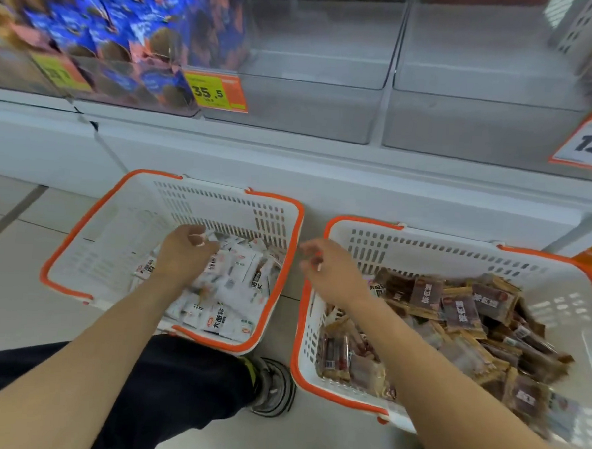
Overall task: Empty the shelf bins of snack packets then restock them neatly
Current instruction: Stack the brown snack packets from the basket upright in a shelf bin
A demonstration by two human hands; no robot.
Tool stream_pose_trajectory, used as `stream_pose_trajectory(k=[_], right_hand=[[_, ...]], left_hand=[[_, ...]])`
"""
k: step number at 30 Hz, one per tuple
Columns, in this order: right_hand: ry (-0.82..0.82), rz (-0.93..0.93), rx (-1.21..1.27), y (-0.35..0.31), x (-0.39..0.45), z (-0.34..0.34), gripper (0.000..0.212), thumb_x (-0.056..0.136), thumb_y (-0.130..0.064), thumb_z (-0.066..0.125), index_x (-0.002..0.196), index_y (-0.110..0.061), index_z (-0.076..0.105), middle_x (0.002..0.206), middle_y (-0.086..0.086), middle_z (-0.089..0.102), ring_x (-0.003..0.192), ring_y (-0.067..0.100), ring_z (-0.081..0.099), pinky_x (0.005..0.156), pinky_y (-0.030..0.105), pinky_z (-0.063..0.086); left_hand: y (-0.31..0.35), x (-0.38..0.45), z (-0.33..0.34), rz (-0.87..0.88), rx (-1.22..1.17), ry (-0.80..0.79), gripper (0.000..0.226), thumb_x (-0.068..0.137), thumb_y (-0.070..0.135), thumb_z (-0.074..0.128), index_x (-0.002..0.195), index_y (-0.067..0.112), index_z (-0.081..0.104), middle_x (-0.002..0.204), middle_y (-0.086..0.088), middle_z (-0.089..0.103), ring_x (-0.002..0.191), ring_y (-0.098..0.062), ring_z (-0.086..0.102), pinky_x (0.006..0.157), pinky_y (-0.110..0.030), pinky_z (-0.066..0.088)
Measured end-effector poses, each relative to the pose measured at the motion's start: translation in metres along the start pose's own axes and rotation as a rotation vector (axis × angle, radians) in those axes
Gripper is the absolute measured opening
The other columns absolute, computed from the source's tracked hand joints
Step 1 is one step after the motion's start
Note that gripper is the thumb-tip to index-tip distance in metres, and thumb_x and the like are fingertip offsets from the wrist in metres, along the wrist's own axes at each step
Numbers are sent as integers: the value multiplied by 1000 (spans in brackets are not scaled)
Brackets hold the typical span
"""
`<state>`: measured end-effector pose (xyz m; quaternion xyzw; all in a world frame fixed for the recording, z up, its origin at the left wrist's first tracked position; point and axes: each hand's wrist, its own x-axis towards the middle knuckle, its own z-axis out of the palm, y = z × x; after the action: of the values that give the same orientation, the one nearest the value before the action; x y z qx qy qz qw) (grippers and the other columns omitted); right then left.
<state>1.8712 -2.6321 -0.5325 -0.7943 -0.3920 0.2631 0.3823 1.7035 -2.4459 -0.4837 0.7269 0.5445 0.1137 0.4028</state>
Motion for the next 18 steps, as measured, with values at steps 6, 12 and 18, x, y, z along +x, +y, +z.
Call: stream_pose_trajectory(k=[6,12,18], right_hand=[[-92,310,-346,112,-2,-61,24,90,-24,69,110,-11,65,108,5,67,104,25,63,91,38,52],[-171,213,-624,175,-3,-80,57,78,-54,77,125,-25,61,123,-1,58,117,24,54,93,37,50],[-436,205,-971,235,-15,-85,92,80,-69,64,156,-33,27,161,2,22,146,32,22,114,59,28]], left_hand=[[35,-39,72,420,90,-300,7,93,20,67,99,20,68,90,7,68,81,-3,63,72,-14,49],[54,-69,165,555,249,-695,14,96,30,63,107,20,63,97,10,63,86,-2,58,69,-9,43],[44,-54,249,408,383,-748,35,95,30,64,125,14,55,119,-3,60,103,-17,57,88,-28,45]])
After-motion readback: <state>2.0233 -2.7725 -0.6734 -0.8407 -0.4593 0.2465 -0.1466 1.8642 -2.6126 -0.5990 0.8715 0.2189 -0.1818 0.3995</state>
